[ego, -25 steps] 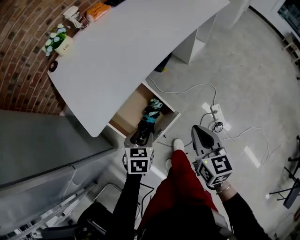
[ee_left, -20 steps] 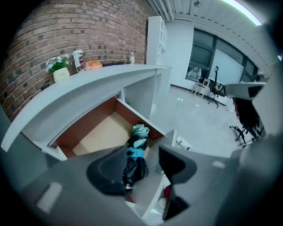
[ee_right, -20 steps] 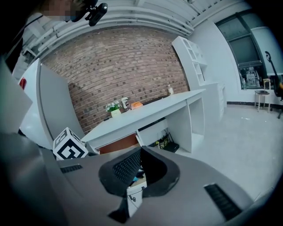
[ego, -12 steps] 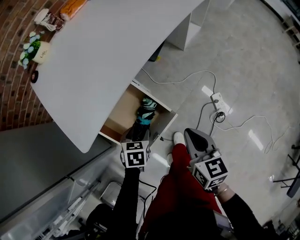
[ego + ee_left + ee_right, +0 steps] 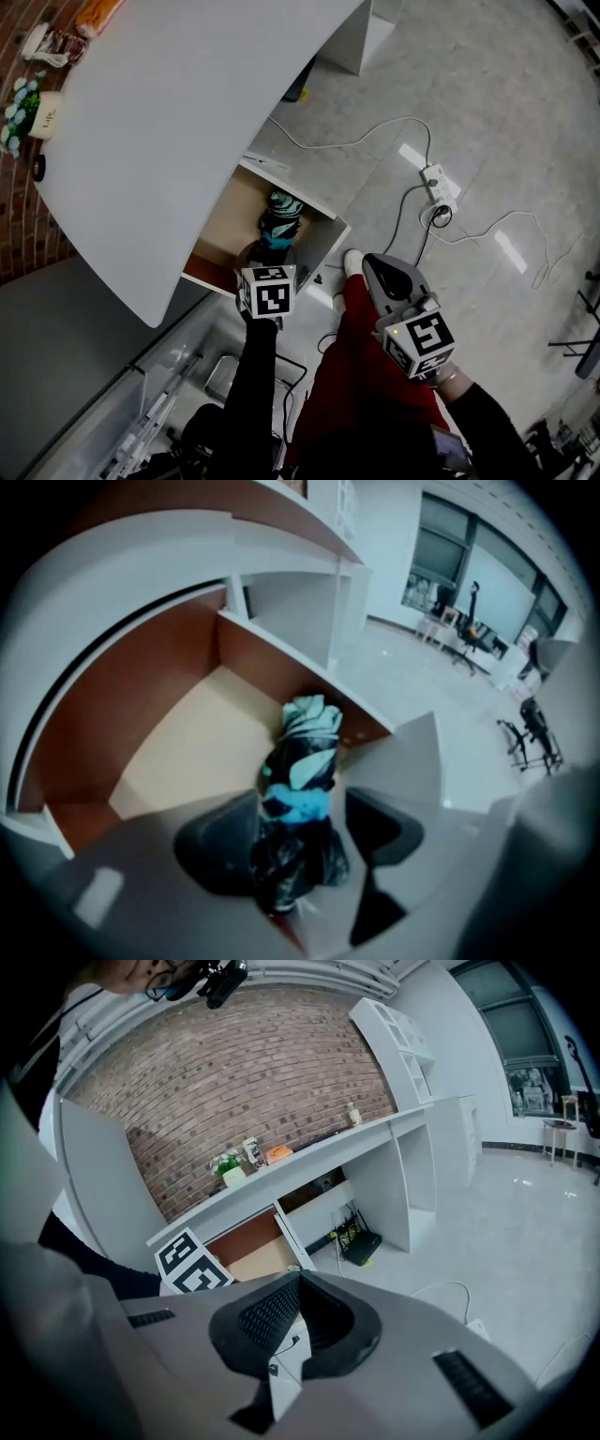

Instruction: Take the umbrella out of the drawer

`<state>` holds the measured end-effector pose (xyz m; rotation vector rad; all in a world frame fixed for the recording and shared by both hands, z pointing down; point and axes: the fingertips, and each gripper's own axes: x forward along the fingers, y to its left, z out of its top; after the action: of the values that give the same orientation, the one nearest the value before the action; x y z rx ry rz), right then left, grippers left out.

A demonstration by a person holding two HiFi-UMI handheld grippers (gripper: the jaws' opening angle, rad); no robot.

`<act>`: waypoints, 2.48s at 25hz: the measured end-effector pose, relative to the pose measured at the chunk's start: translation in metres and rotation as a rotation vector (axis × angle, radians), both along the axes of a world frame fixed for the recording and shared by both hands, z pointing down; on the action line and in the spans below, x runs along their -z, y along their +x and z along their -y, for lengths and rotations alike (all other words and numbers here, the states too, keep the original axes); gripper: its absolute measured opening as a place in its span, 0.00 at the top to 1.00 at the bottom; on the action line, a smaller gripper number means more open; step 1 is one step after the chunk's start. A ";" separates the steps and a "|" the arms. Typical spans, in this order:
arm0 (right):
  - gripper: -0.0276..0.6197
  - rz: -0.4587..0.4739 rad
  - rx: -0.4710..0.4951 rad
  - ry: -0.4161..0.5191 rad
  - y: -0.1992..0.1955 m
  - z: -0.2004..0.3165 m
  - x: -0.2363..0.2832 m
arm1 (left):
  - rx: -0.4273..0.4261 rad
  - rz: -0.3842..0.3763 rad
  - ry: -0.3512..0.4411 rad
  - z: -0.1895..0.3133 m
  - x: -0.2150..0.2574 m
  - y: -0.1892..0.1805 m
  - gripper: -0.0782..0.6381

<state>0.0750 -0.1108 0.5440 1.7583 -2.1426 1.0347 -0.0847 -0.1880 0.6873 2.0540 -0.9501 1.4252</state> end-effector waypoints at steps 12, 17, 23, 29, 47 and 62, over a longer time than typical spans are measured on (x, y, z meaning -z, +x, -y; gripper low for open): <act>0.96 0.026 -0.017 -0.068 0.008 0.013 -0.037 | -0.038 0.118 -0.044 0.011 -0.052 0.002 0.48; 0.96 0.026 -0.007 -0.081 0.004 0.017 -0.049 | -0.054 0.123 -0.068 0.013 -0.063 0.006 0.48; 0.96 0.022 0.011 -0.117 -0.001 0.018 -0.062 | -0.063 0.136 -0.085 0.013 -0.074 0.010 0.48; 0.96 0.020 0.016 -0.157 -0.004 0.013 -0.074 | -0.089 0.171 -0.083 0.015 -0.081 0.011 0.48; 0.96 0.022 0.025 -0.191 -0.007 0.005 -0.082 | -0.108 0.268 -0.040 0.018 -0.093 0.011 0.48; 0.96 -0.010 0.021 -0.168 -0.009 -0.008 -0.066 | -0.083 0.209 -0.026 0.015 -0.074 0.004 0.55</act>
<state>0.0661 -0.1029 0.6098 1.6578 -1.9987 1.1605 -0.0803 -0.2026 0.7614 1.9745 -0.9305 1.7132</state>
